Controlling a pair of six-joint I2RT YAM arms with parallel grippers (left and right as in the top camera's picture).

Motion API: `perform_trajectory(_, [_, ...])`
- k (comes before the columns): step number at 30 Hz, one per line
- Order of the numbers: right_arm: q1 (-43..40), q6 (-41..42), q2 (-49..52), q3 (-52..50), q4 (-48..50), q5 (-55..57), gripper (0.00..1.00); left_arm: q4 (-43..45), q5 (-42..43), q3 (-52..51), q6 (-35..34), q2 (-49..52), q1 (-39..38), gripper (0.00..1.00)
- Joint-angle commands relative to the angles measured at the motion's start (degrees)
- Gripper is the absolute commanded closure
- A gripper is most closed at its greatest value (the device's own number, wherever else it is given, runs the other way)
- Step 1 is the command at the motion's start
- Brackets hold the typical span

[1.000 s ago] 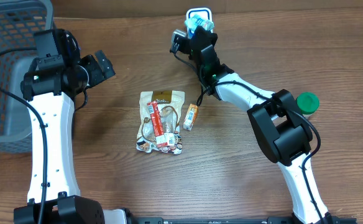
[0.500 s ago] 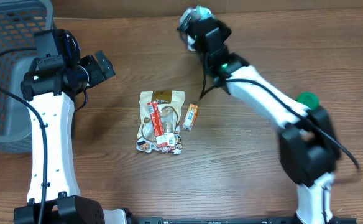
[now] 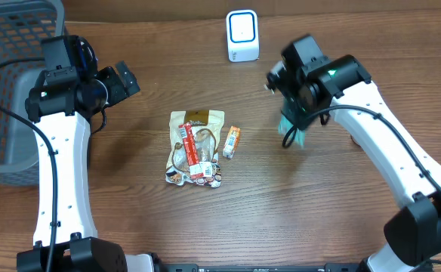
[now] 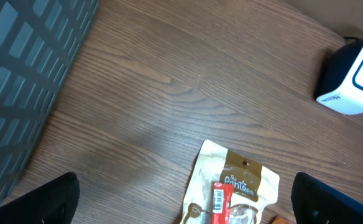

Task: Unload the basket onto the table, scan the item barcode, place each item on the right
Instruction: 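Carry the wipes pack back right and lower it to the table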

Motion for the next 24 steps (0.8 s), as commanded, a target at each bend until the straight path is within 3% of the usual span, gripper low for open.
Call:
perform_trajectory(1, [-2.89, 1.07, 0.0, -6.73, 1.62, -7.74, 0.96, 0.11, -0.2, 0.68, 0.85, -1.29, 0.22, 0.0])
perform_trajectory(7, [-6.34, 1.11, 0.0, -18.71, 13.49, -2.89, 0.96, 0.11, -0.2, 0.68, 0.85, -1.29, 0.22, 0.0])
perform_trajectory(9, [-6.95, 1.16, 0.0, -20.39, 17.11, -1.42, 0.53, 0.11, -0.2, 0.68, 0.85, -1.29, 0.22, 0.0])
perform_trajectory(14, [-7.34, 2.03, -0.02, -20.57, 20.7, -1.4, 0.34, 0.11, -0.2, 0.68, 0.85, -1.29, 0.22, 0.0])
perform_trajectory(16, [-7.34, 7.67, -0.02, -20.57, 25.11, -1.42, 0.31, 0.11, -0.2, 0.68, 0.85, -1.29, 0.22, 0.0])
perform_trajectory(20, [-5.86, 22.8, -0.02, -20.57, 31.43, -5.55, 0.36, 0.11, -0.2, 0.68, 0.83, -1.29, 0.22, 0.0])
perform_trajectory(22, [-4.96, 28.09, -0.02, -20.57, 30.93, -8.22, 0.45, 0.11, -0.2, 0.68, 0.85, -1.29, 0.22, 0.0])
perform_trajectory(24, [-3.76, 37.2, -0.02, -20.57, 28.57, -9.16, 0.62, 0.11, -0.2, 0.68, 0.85, -1.29, 0.22, 0.0])
